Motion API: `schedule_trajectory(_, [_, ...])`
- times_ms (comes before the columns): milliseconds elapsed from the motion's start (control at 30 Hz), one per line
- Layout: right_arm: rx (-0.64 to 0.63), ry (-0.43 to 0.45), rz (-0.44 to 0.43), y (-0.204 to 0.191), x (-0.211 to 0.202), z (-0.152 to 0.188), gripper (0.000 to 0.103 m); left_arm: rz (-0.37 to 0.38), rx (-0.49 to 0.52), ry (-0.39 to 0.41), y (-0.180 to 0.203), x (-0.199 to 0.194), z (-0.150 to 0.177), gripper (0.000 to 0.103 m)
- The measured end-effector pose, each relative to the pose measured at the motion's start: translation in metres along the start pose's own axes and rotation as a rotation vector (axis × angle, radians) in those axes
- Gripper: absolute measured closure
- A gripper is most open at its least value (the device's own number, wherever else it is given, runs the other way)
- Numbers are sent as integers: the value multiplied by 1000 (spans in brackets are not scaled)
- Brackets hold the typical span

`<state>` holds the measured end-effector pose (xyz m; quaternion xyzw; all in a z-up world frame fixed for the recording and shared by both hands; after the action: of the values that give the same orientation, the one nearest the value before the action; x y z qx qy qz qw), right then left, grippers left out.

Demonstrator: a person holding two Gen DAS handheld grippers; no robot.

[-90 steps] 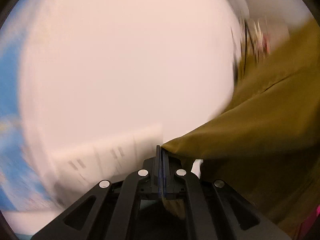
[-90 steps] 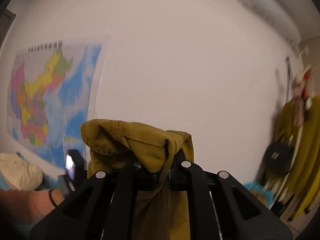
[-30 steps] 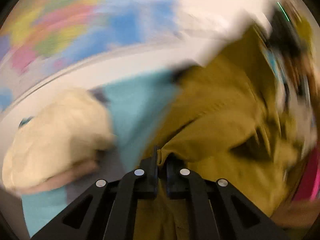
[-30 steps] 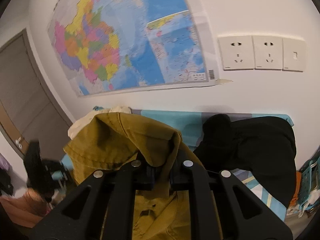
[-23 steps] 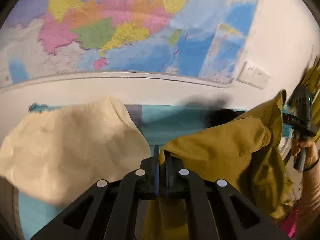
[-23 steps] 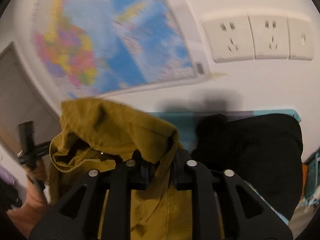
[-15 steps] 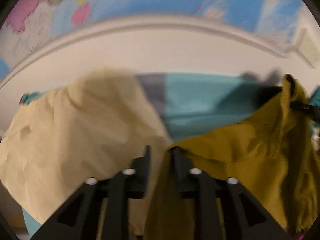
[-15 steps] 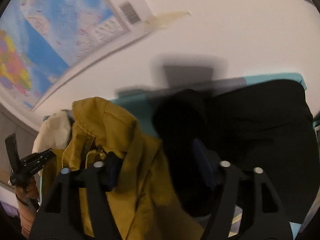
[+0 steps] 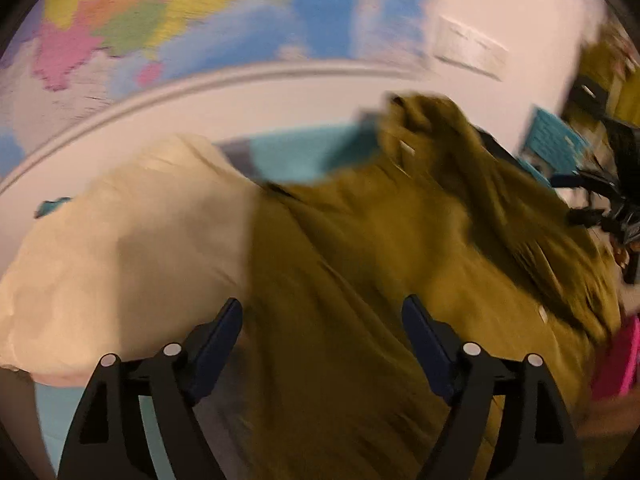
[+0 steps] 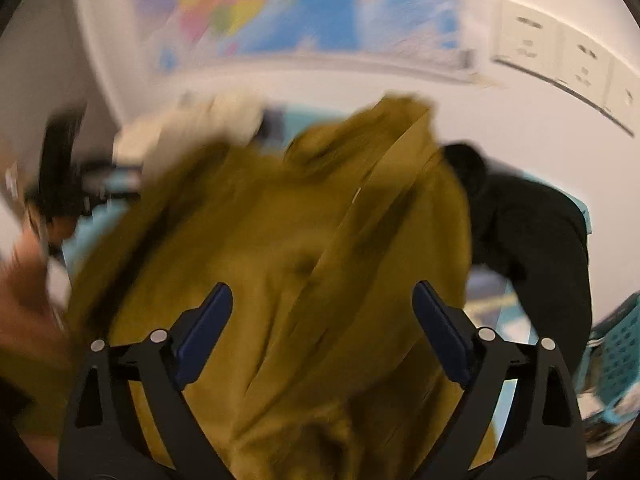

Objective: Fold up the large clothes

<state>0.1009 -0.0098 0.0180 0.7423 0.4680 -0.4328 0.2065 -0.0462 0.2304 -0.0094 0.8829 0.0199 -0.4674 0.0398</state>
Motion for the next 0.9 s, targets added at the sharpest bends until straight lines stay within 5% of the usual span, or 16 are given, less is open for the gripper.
schedule_trajectory(100, [-81,-87,91,-25,21,30,10,-26,83,-56,31,16,26,19])
schedule_trajectory(133, [-114,-115,146,-27,27,39,21,-40,105,-74,40,21,31,19])
schedule_trajectory(167, [-130,-135,166,-25,34,46,50,-68,124,-96,45,28,34,26])
schedule_trajectory(233, [-105,-136,151,-15,33,46,94,-103,114,-128,42,37,36,54])
schedule_trajectory(267, [-62,-96,132,0,19,45,97,-120,75,-138,34,39,34,82])
schedule_trajectory(300, [-15,-37,111,15,0,38,97,-132,48,-129,26,35,31,97])
schedule_trajectory(433, [210,197,169,101,-90,17,97,-212,-79,34,-22,-17,0,98])
schedule_trajectory(500, [318,242,179,144,-107,17,97,-236,-165,109,-55,-49,-18,98])
schedule_trajectory(567, [429,192,150,192,-93,30,87,-311,-219,143,-86,-66,-30,99])
schedule_trajectory(633, [484,84,264,220,-61,41,63,-347,-244,94,-107,-59,-34,98])
schedule_trajectory(700, [539,-23,290,236,-28,54,50,-454,-220,20,-114,-41,-34,86])
schedule_trajectory(767, [549,-40,314,240,-14,53,39,-545,-186,-26,-112,-28,-31,75])
schedule_trajectory(900, [464,71,430,223,-39,31,20,-309,-171,86,-88,-50,-29,37])
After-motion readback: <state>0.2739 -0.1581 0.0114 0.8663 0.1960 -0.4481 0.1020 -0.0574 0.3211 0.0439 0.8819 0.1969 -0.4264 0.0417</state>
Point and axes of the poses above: each gripper's, at about its wrist camera, not at the fingertips, and x roughly the way its jaws point, y to its right, z to its underside, the point moved 5 cm from there along x, roughly the way its jaws point, and after that the axes turned 5 degrees about -y, right-handed, at the moved point
